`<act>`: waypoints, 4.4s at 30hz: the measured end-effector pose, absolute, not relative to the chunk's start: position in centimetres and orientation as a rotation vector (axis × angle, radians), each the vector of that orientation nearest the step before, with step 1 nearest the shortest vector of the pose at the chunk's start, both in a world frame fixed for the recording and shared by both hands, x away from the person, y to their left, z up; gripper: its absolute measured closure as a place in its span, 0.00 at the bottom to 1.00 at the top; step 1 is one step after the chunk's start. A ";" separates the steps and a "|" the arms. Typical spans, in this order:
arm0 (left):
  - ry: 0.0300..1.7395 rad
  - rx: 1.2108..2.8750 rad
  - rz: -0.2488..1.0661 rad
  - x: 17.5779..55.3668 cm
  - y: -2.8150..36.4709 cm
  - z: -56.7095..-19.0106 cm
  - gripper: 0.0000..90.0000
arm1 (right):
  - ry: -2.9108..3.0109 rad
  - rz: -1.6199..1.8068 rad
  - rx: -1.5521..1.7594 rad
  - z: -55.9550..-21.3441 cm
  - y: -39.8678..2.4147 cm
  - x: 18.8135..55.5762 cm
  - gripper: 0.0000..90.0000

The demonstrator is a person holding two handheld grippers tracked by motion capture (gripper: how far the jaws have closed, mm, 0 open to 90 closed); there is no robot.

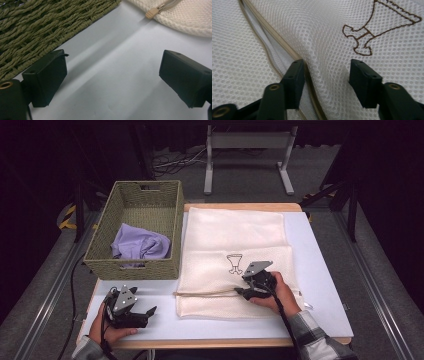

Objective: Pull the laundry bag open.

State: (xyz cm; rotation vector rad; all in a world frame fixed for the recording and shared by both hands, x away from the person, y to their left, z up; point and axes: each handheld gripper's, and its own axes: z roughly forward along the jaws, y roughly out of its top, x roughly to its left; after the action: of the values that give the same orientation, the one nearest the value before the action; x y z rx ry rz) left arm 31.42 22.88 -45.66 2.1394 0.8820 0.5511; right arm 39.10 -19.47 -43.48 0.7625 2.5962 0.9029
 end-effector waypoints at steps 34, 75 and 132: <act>0.892 2.119 0.473 31.8 23.2 -45.6 0.08 | 2.382 0.834 0.666 -41.3 -18.5 37.9 0.96; 0.806 2.048 0.617 33.4 23.7 -39.4 0.07 | 2.144 1.044 0.617 -35.4 -17.7 37.0 0.96; 0.758 2.369 0.576 49.7 22.5 -34.5 0.08 | 2.151 1.112 0.606 -34.5 -17.2 37.9 0.96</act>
State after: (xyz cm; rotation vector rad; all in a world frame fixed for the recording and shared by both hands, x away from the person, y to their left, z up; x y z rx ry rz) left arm 49.73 22.51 -34.53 2.3694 0.7580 0.5762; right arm 37.87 -17.24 -34.47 0.6057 2.1510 1.1115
